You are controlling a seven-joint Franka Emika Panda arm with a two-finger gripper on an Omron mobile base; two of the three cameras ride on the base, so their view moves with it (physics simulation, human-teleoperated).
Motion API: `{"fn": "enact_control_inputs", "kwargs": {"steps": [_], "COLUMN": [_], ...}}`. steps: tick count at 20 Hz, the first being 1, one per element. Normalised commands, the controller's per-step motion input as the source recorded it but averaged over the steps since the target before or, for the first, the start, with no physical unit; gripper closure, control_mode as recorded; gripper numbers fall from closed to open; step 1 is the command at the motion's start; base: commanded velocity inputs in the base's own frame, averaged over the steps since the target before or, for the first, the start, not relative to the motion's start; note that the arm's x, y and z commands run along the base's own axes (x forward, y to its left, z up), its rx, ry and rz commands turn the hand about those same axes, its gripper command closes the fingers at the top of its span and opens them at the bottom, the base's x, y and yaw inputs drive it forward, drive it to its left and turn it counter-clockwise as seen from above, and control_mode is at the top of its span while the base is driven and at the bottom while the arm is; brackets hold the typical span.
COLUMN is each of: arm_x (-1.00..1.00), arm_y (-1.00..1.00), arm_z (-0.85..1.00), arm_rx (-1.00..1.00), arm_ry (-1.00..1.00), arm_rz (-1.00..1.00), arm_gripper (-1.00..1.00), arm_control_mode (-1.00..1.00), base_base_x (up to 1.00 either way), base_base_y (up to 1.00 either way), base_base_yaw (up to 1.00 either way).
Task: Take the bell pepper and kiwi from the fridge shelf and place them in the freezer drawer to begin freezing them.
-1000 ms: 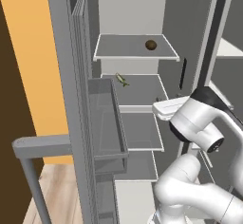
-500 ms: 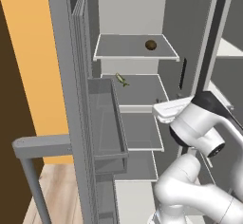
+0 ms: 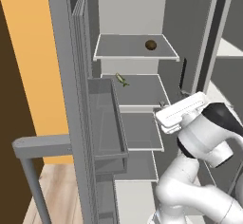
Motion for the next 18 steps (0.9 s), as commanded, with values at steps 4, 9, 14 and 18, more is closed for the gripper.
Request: {"fn": "enact_control_inputs", "kwargs": {"steps": [4, 9, 14, 18], "arm_x": [-0.42, -0.37, -0.28, -0.27], "arm_y": [-0.26, -0.16, -0.28, -0.3], "arm_z": [0.02, 0.01, 0.0, 0.0], "arm_rx": [-0.7, -0.74, -0.7, -0.63], "arm_ry": [-0.14, -0.11, -0.04, -0.05], "arm_rz": [-0.04, -0.1, -0.18, -0.28], "arm_gripper": [-1.0, -1.0, -1.0, -1.0], "arm_control_mode": [-1.0, -1.0, -1.0, -1.0], "base_base_x": [0.0, 0.0, 0.0, 0.0], "base_base_y": [0.0, 0.0, 0.0, 0.0], "base_base_yaw": [0.0, 0.0, 0.0, 0.0]}}
